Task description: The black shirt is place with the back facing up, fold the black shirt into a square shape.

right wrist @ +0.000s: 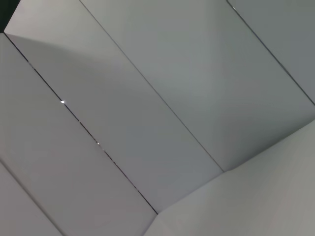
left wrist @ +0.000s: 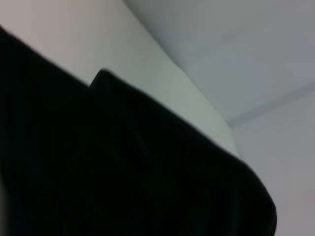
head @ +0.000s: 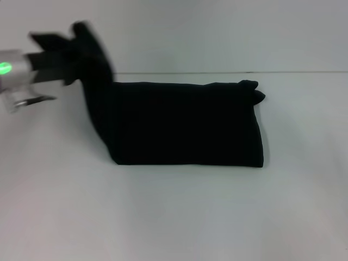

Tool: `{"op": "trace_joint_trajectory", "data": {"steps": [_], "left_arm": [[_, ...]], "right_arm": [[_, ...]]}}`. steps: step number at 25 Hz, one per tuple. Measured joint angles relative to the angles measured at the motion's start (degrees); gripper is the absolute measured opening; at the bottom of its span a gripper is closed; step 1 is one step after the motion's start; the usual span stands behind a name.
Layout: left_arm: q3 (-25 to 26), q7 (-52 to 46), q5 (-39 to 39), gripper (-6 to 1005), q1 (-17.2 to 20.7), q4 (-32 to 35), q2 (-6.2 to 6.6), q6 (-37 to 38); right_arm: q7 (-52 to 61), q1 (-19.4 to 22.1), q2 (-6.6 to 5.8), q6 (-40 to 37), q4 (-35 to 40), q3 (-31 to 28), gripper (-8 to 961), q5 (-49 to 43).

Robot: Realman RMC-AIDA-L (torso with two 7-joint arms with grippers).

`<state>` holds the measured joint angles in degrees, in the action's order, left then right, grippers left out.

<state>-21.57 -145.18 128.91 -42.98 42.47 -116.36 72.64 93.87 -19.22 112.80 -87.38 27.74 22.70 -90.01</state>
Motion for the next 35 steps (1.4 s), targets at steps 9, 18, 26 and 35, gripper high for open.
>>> {"op": "trace_joint_trajectory", "data": {"steps": [9,18,26,35], "left_arm": [[-29.3,0.1,-2.4,45,-13.5,-3.7,-8.20,-12.6],[-55.4,8.2,-11.5,51,-14.6,-6.0,-7.99,-17.4],[-53.4,15.1,-13.2,278,-7.2,3.1,-7.50,-8.5],[-24.9,4.4,-20.2,585,2.4,6.0,-4.08,3.1]], "right_arm": [[-0.2,-0.9,0.40,0.1,-0.2,0.1,863,0.0],[-0.2,-1.2,0.47,2.0,0.1,0.2,862,-2.8],[2.4,-2.2,-0.27,3.0,0.4,0.2,863,-3.7],[27.9,-11.1,-4.48,4.8,5.8,1.5,864,-25.9]]}}
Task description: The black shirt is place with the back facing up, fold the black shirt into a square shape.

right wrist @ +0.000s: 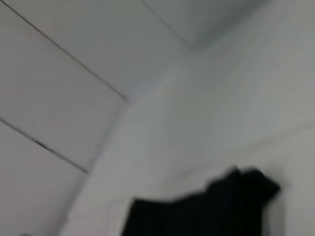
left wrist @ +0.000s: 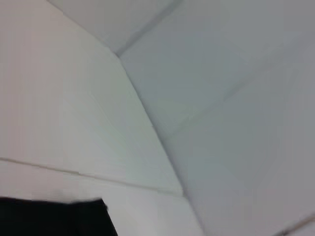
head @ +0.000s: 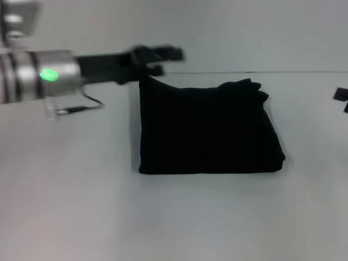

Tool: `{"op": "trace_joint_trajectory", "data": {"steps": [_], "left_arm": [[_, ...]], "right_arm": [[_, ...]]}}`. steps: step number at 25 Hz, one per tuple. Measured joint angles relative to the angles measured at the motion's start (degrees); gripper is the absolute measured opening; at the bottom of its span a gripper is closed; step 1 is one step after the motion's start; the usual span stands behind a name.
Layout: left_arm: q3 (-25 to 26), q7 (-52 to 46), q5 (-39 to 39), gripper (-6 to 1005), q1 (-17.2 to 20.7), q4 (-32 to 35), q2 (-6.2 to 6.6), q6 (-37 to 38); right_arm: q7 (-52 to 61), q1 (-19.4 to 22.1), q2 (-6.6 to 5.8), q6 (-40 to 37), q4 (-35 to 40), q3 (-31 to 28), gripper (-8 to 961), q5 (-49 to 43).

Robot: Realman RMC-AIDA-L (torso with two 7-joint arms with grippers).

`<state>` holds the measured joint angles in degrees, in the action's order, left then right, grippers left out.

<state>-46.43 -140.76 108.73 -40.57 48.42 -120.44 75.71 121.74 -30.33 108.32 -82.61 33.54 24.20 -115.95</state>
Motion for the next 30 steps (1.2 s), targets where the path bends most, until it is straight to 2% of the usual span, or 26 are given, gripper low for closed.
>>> {"op": "trace_joint_trajectory", "data": {"steps": [1,3,5,8,9,10,14,17,20,24,30], "left_arm": [[2.3,-1.4,-0.5,608,0.6,-0.2,0.91,1.7],[6.1,-2.8,-0.9,654,1.5,-0.4,1.93,4.1],[9.9,-2.9,-0.9,714,2.2,-0.3,2.38,6.4],[12.9,-2.1,-0.9,824,3.2,0.0,2.49,7.6],[13.4,-1.9,-0.9,860,3.4,0.0,2.49,7.8],[14.0,-1.7,-1.0,897,3.6,0.0,2.49,8.0],[14.6,-1.0,-1.0,892,3.9,-0.3,2.42,8.3],[14.6,-0.9,-1.0,891,4.0,-0.3,2.28,8.2],[14.6,-0.5,-1.0,890,4.0,-0.3,2.15,7.8],[14.7,-0.1,-1.0,891,3.9,-0.9,2.10,6.9],[14.7,1.2,-1.2,891,3.3,-3.0,2.23,5.4]], "right_arm": [[4.1,-1.6,-0.60,0.7,0.2,0.7,863,-3.1],[11.8,-5.9,-2.06,2.5,0.1,3.5,863,-10.4],[17.0,-9.6,-2.37,4.4,0.0,6.2,863,-16.1],[20.4,-14.4,-1.44,6.9,0.1,9.7,862,-21.0],[21.4,-16.8,-0.58,9.1,-0.2,11.8,863,-22.0],[21.4,-16.8,-0.58,9.1,-0.2,11.8,863,-22.0],[25.7,-20.3,1.07,14.8,-1.2,18.5,854,-22.6],[29.2,-21.8,1.85,19.3,-2.7,23.1,822,-23.7],[30.5,-22.7,2.81,22.5,-4.3,24.8,791,-24.3],[30.6,-23.4,3.47,25.2,-6.3,25.9,749,-24.5],[30.7,-23.8,4.00,26.8,-8.4,26.2,472,-24.6]]}}
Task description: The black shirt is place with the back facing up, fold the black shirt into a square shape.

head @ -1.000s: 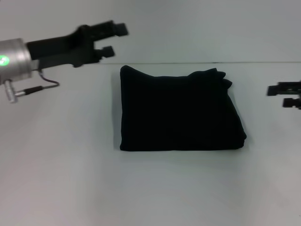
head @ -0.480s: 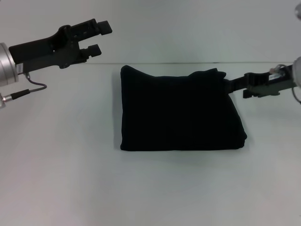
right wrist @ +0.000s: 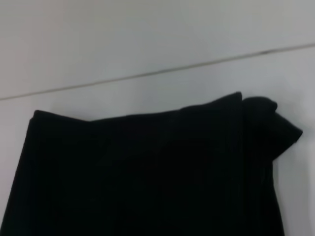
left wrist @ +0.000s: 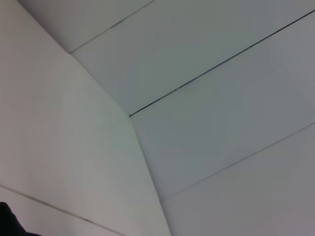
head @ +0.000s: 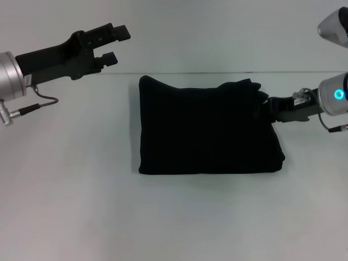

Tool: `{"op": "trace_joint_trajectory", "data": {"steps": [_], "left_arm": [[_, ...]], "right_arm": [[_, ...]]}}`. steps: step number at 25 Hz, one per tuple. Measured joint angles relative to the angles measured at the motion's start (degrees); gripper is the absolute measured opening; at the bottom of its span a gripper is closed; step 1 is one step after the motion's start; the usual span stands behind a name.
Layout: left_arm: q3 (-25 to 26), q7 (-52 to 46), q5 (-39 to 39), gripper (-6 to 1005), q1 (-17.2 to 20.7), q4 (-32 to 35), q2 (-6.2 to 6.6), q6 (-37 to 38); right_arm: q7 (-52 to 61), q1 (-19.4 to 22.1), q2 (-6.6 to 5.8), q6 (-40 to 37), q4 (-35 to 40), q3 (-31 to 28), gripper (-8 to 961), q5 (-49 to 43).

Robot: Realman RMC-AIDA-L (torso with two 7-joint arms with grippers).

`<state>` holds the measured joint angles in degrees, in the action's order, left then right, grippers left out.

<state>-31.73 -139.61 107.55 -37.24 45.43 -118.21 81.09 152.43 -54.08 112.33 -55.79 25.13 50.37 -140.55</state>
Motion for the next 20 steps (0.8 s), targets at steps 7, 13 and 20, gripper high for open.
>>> {"op": "trace_joint_trajectory", "data": {"steps": [7,13,20], "left_arm": [[0.0,0.3,0.0,891,-0.1,-0.5,-0.04,-0.8],[0.0,0.3,0.0,891,-0.1,-0.5,-0.17,-1.4],[-0.1,0.9,-1.2,891,-0.3,-1.6,-0.13,-1.9]], "right_arm": [[0.0,0.2,0.06,-0.1,-0.5,0.1,379,-0.1],[0.1,0.1,0.64,1.0,-1.8,1.2,378,-0.1],[-0.3,0.7,1.35,1.7,-1.3,0.8,325,0.3]]}}
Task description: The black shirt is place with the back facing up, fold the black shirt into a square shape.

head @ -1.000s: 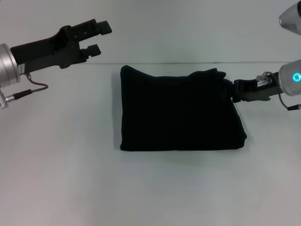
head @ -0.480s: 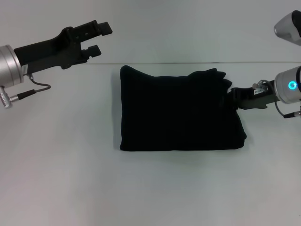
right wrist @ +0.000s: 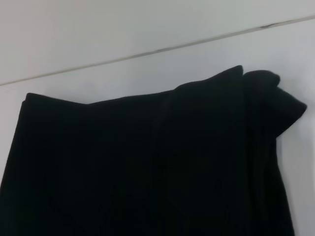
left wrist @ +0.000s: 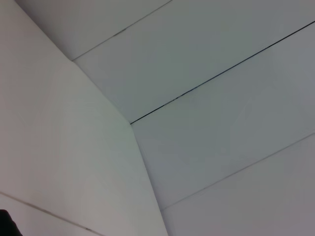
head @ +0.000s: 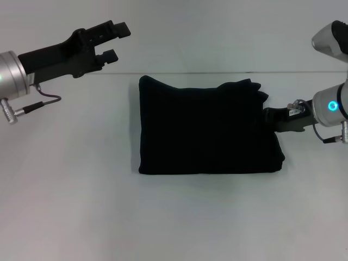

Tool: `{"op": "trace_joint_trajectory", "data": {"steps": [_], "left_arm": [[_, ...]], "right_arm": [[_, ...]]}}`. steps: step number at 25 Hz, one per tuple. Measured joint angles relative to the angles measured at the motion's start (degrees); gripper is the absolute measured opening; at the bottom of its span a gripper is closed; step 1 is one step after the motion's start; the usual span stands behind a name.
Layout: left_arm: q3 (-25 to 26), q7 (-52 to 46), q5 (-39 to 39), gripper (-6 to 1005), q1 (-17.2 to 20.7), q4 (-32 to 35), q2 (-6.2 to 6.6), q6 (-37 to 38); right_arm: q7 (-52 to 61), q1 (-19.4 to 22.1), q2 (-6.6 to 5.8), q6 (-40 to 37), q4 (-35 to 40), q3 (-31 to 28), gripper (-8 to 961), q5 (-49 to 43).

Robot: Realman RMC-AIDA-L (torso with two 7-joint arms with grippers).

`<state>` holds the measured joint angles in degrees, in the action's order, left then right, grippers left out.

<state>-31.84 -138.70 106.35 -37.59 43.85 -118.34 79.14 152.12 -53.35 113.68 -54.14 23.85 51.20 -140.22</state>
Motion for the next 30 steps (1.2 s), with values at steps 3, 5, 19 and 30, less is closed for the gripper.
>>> {"op": "trace_joint_trajectory", "data": {"steps": [3,5,19,30], "left_arm": [[0.0,0.1,-0.1,891,0.0,-0.3,0.07,-0.2],[0.0,0.1,-0.1,891,0.0,-0.3,0.08,-0.2],[0.1,0.1,-0.2,890,0.1,-0.3,0.13,-0.2],[0.2,0.1,-0.4,890,0.4,-0.3,0.13,-0.3]], "right_arm": [[-0.2,0.1,0.27,0.1,0.2,0.0,302,0.1],[-0.2,0.1,0.34,0.1,0.3,0.1,287,0.1],[2.5,2.6,-0.74,-5.3,7.3,-0.5,13,0.1],[2.4,2.7,-0.29,-4.7,7.3,-1.4,14,-0.2]]}}
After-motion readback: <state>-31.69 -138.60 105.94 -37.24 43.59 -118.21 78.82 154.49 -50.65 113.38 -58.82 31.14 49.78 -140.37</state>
